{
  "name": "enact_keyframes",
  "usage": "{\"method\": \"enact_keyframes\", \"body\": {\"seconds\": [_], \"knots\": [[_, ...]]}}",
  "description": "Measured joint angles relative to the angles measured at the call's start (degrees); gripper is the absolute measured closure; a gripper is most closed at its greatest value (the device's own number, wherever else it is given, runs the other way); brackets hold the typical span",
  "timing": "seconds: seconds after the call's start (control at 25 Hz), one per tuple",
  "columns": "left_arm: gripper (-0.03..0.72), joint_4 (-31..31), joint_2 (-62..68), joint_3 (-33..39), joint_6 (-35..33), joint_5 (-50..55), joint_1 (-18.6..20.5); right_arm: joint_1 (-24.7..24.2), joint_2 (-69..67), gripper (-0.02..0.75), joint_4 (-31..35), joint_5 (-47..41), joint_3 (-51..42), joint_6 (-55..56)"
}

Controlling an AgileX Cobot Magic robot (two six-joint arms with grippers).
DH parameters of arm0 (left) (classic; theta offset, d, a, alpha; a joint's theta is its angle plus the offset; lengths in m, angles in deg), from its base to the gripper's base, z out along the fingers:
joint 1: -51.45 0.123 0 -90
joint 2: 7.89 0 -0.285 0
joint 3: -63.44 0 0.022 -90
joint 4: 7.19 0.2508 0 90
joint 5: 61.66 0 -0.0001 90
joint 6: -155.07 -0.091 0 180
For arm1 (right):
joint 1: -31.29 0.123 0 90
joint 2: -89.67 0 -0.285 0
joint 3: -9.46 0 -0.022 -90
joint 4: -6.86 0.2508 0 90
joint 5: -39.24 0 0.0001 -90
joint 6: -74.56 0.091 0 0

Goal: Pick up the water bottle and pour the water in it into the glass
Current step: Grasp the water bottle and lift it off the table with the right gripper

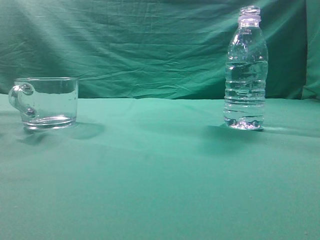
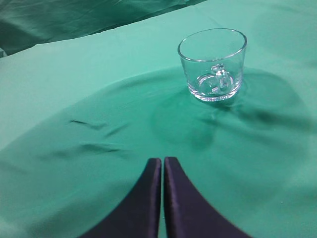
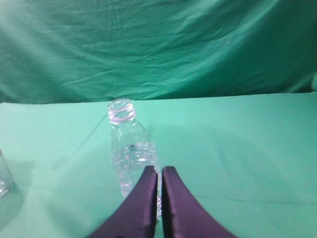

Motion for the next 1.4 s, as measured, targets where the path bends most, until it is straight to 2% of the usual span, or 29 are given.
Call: {"method": "enact_keyframes", "body": {"seconds": [0.16, 0.2, 0.24, 0.4, 0.52, 0.6, 1.4], "knots": [[0.688, 0.0, 0.0, 0.0, 0.0, 0.0, 0.0, 0.29, -11.0, 0.738, -1.05, 11.37, 0.13, -0.09], [0.688, 0.0, 0.0, 0.0, 0.0, 0.0, 0.0, 0.29, -13.47, 0.689, -1.67, 14.2, 0.17, -0.06], [0.688, 0.0, 0.0, 0.0, 0.0, 0.0, 0.0, 0.29, -16.43, 0.689, -2.61, 17.55, 0.17, -0.06], [0.688, 0.0, 0.0, 0.0, 0.0, 0.0, 0.0, 0.29, -27.54, 0.396, -7.99, 28.44, 0.41, -0.65], [0.688, 0.0, 0.0, 0.0, 0.0, 0.0, 0.0, 0.29, -35.15, 0.155, -9.83, 32.58, 2.11, -1.34], [0.688, 0.0, 0.0, 0.0, 0.0, 0.0, 0.0, 0.29, -39.65, 0.087, -10.04, 33.28, 4.49, -1.43], [0.688, 0.0, 0.0, 0.0, 0.0, 0.0, 0.0, 0.83, -69.39, 0.069, -10.24, 37.6, 24.97, -2.64]]}}
